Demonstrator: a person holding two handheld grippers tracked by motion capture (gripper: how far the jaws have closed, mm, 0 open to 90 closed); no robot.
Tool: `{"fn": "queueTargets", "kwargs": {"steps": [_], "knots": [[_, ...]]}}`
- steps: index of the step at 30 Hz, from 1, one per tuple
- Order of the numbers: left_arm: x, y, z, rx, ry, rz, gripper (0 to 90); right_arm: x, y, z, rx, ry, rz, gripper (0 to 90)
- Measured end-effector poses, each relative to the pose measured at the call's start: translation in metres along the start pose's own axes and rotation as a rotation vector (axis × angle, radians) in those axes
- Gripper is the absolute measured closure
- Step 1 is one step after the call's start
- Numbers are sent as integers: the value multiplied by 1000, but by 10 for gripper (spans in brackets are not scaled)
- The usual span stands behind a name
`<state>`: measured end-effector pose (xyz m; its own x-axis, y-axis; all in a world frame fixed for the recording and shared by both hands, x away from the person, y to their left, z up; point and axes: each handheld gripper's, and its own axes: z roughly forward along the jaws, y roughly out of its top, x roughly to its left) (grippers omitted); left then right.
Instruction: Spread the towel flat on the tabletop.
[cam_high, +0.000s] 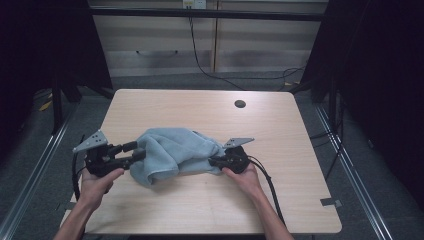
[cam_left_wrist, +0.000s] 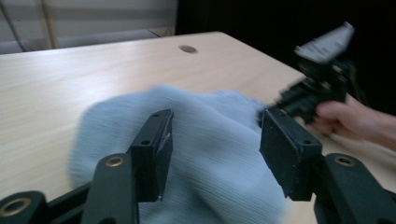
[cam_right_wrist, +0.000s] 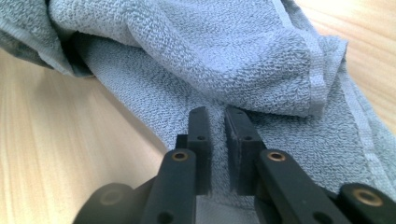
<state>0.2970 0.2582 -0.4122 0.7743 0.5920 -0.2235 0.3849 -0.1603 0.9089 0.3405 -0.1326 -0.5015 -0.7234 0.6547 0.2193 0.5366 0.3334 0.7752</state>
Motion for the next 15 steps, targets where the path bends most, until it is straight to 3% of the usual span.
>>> {"fn": "queueTargets", "kwargs": {"steps": [1,2,4,6,7,8,9,10,12,15], "knots": [[0,0,0,0,0,0,413,0,0,0,0,0,0,828],[-7,-3,1,14,-21,26,413,1,-1,-1,1,7,11,834],[-17,-13,11,70,-24,63,380,1,-2,-4,-8,20,21,840],[-15,-25,26,142,4,68,346,3,-3,-9,-17,34,30,841],[-9,-34,40,207,4,60,289,3,-3,-14,-37,45,39,841],[-9,-34,40,207,4,60,303,3,-3,-14,-37,45,39,841],[-7,-36,44,231,31,73,303,4,-3,-17,-43,50,43,841],[-6,-38,46,227,57,89,389,5,-3,-19,-45,55,42,841],[-1,-38,44,193,48,59,791,9,-3,-29,-47,49,28,841],[0,-32,33,151,38,65,854,12,-3,-41,-60,59,24,842]]}}
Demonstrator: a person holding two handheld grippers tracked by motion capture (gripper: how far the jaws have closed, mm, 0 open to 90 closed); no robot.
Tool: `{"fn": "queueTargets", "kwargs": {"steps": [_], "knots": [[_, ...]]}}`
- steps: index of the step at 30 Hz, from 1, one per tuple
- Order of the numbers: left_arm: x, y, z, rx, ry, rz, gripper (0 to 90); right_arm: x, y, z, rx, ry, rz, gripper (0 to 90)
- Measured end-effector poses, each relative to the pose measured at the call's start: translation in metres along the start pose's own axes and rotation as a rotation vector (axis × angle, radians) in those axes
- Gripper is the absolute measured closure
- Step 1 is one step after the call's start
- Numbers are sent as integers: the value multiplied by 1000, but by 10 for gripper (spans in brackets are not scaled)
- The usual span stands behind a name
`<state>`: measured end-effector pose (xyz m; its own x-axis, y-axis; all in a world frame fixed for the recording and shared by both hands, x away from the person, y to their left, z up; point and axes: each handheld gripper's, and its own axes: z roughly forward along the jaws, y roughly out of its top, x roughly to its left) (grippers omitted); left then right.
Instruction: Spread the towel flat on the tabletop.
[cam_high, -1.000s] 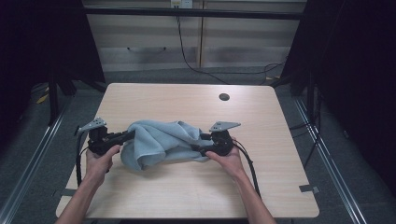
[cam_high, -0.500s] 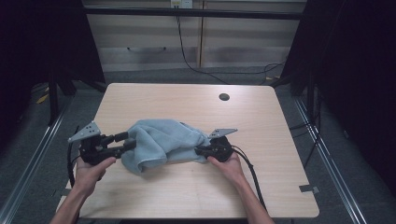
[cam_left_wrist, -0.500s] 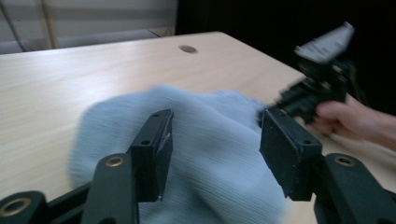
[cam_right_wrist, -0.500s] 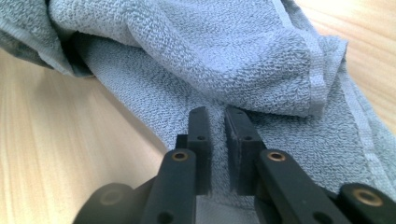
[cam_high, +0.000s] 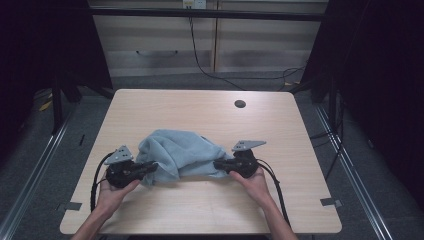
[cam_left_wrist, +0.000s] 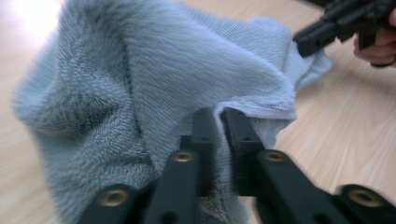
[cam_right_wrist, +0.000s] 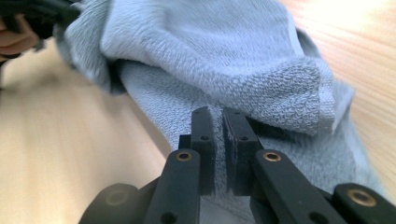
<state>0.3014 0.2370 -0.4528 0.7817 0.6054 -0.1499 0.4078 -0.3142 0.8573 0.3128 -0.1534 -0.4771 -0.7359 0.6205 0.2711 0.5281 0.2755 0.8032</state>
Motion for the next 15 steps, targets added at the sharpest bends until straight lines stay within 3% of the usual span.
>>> {"fn": "queueTargets", "kwargs": {"steps": [5,9,11,13,15], "knots": [[-10,18,-29,-130,-44,-12,866,14,4,-39,-65,2,-19,847],[-20,39,-59,-220,-62,13,868,34,8,-80,-127,12,-54,856],[-20,50,-69,-265,-83,-2,868,41,12,-101,-170,9,-67,859],[-17,58,-75,-288,-78,-15,868,49,20,-130,-230,1,-81,860],[-10,67,-78,-311,-70,-45,868,50,24,-138,-241,-16,-93,860]]}}
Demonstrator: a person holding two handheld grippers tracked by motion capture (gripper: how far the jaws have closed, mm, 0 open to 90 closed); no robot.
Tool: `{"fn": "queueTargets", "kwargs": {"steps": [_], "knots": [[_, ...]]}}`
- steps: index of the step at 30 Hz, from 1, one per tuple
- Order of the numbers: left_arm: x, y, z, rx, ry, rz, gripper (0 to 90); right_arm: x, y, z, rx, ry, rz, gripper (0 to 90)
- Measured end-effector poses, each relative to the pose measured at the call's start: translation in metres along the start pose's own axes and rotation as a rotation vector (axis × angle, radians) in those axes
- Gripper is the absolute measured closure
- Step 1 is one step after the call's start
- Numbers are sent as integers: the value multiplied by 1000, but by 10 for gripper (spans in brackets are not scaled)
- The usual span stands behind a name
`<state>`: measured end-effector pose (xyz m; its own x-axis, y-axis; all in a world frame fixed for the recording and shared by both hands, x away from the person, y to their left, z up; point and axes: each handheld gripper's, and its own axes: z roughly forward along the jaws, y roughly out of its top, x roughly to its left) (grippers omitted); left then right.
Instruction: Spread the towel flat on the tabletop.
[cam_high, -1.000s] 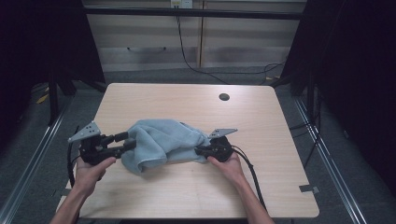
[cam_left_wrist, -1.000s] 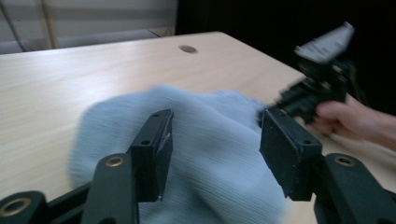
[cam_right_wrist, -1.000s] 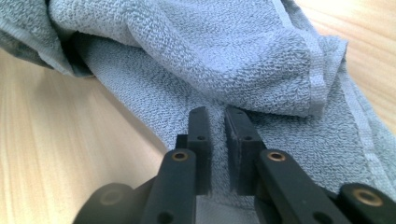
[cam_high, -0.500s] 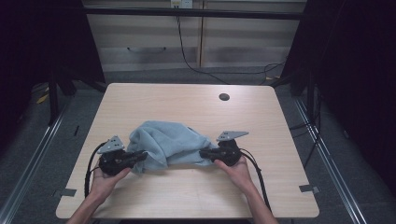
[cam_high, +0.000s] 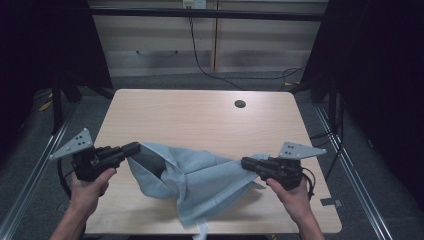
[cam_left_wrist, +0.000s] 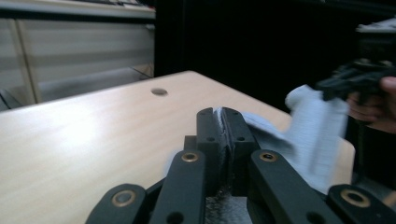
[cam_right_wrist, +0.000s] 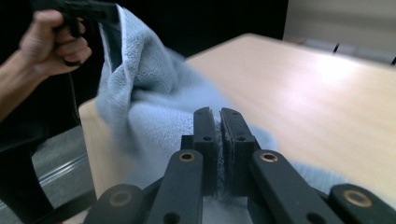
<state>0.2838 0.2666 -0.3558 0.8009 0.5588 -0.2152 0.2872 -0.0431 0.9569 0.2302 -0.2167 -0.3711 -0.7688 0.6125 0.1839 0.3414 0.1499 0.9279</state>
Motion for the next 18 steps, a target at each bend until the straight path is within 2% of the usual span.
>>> {"fn": "queueTargets", "kwargs": {"steps": [2,4,6,7,8,9,10,12,14,17,18], "knots": [[9,6,5,-12,19,-20,868,-3,11,-7,-22,-19,-12,862],[24,5,16,12,66,-49,868,-12,20,-9,-51,-37,-6,863],[44,-7,30,48,133,-97,866,-25,26,-1,-69,-49,14,863],[55,-15,36,83,166,-109,864,-33,27,5,-66,-59,23,863],[74,-34,47,131,206,-147,852,-47,24,22,-53,-56,59,862],[81,-42,50,160,212,-165,836,-53,21,32,-34,-65,65,862],[81,-42,50,160,212,-165,823,-53,21,32,-34,-65,65,862],[87,-56,53,192,253,-179,804,-63,12,51,5,-72,89,862],[87,-61,51,199,253,-180,708,-68,2,66,26,-71,114,862],[73,-56,43,192,238,-123,619,-71,-12,82,55,-58,142,861],[66,-55,41,189,209,-109,584,-69,-20,90,87,-67,141,843]]}}
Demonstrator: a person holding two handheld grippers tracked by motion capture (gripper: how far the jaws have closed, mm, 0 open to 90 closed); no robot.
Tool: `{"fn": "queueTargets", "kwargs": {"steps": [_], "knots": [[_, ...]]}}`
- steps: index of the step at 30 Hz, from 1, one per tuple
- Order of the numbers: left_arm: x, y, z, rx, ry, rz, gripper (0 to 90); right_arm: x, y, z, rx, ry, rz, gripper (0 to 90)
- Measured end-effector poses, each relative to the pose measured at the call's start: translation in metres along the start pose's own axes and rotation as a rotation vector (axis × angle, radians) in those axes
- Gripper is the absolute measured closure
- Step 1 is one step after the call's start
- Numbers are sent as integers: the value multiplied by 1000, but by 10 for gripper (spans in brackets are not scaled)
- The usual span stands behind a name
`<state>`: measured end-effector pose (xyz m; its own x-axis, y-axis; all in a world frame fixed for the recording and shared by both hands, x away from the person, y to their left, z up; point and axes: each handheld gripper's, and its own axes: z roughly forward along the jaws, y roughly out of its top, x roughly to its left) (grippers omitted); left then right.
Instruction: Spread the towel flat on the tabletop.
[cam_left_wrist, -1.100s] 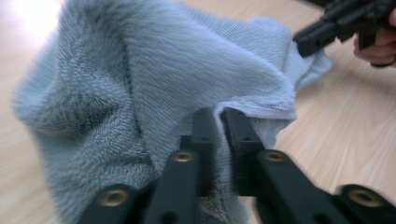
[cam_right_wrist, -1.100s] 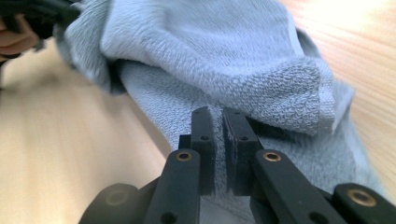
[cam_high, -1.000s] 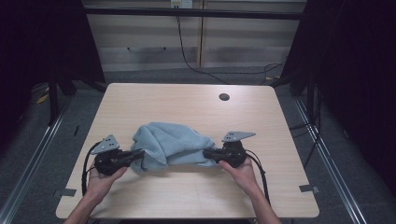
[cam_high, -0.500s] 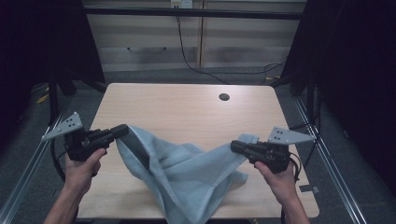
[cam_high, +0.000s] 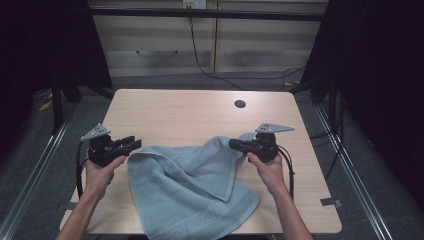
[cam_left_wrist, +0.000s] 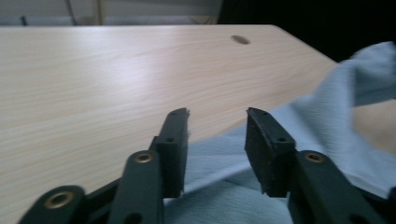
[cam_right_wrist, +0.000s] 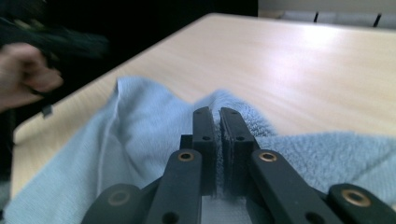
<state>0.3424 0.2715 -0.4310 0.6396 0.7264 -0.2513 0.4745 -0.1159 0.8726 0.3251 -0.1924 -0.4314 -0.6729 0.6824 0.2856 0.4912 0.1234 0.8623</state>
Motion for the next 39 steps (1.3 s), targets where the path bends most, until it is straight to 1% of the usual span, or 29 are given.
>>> {"fn": "queueTargets", "kwargs": {"steps": [1,2,3,4,5,6,7,8,9,11,12,14,15,16,17,18,20,21,23,25,29,31,32,33,34,35,36,37,39], "knots": [[-8,-1,0,15,-33,36,584,0,0,0,0,0,0,843],[-18,-4,2,39,-48,64,581,0,-4,3,15,-14,-6,814],[-30,-10,6,71,-81,91,579,0,-7,4,26,-30,-3,748],[-40,-17,10,100,-119,102,579,-1,-11,5,47,-69,-6,688],[-46,-23,13,131,-139,115,587,-2,-13,4,61,-84,-9,663],[-53,-31,16,171,-151,140,602,-1,-16,-3,61,-81,-13,599],[-58,-38,19,209,-158,151,609,1,-18,-9,59,-102,-22,569],[-60,-43,20,235,-165,148,609,1,-18,-9,59,-102,-22,569],[-61,-47,20,244,-174,142,608,4,-19,-16,52,-108,-30,562],[-59,-51,13,251,-164,147,592,12,-23,-30,37,-111,-46,544],[-57,-52,9,251,-150,140,572,21,-31,-42,46,-104,-58,543],[-50,-58,-1,252,-141,116,564,26,-36,-47,52,-105,-74,544],[-48,-61,-4,250,-146,106,560,34,-48,-56,65,-74,-72,603],[-45,-66,-7,257,-139,99,560,34,-48,-56,65,-74,-72,603],[-42,-73,-8,268,-135,101,554,36,-55,-57,70,-50,-64,617],[-41,-76,-9,264,-128,107,552,36,-64,-55,115,-29,-55,628],[-38,-79,-8,256,-113,103,529,34,-77,-47,180,-43,-60,620],[-37,-80,-6,245,-104,99,500,27,-87,-36,216,-41,-32,606],[-36,-82,-1,256,-83,125,496,24,-89,-31,232,-51,-32,597],[-33,-84,5,269,-83,107,479,19,-90,-21,254,-56,-41,587],[-36,-88,11,302,-55,156,473,12,-92,-7,283,-78,-76,591],[-39,-89,11,297,-41,176,473,15,-94,-6,279,-83,-103,626],[-40,-90,11,297,-32,182,481,16,-94,-6,284,-83,-114,682],[-41,-90,11,301,-18,203,578,20,-96,-8,287,-86,-136,756],[-42,-90,11,303,-12,220,578,20,-96,-8,287,-86,-136,756],[-42,-89,11,305,-9,237,619,21,-97,-9,289,-73,-136,794],[-42,-89,11,307,-9,240,706,24,-99,-13,300,-50,-132,866],[-41,-89,11,311,-11,241,706,24,-99,-13,300,-50,-132,866],[-41,-89,12,311,-30,240,766,28,-102,-19,309,-26,-121,884]]}}
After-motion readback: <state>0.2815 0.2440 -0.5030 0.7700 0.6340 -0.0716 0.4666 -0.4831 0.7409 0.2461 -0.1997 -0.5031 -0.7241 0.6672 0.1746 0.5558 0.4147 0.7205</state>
